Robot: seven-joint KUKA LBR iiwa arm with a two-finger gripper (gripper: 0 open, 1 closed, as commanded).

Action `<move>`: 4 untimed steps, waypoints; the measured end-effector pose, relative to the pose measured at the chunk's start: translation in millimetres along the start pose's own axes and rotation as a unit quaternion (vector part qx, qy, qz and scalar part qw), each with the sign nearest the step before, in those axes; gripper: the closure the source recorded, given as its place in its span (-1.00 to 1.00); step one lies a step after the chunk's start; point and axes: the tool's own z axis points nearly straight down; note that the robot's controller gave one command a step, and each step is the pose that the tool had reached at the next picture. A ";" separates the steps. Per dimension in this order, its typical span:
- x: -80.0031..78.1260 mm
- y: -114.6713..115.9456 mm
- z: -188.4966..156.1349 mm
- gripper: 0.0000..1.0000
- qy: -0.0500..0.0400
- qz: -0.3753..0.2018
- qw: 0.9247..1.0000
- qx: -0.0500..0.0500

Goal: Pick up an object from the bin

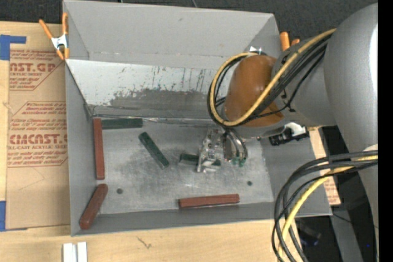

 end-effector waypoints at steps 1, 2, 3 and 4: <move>8.7 0.8 -1.4 1.00 -0.010 0.012 1.000 -0.001; 11.0 1.2 -5.6 1.00 -0.008 0.015 1.000 0.000; 10.9 9.1 -40.7 1.00 -0.003 -0.002 1.000 0.000; 9.8 -5.8 -136.8 1.00 -0.001 -0.029 1.000 0.001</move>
Offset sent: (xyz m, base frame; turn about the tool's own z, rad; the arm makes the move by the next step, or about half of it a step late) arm -0.0079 0.0110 0.1427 0.0596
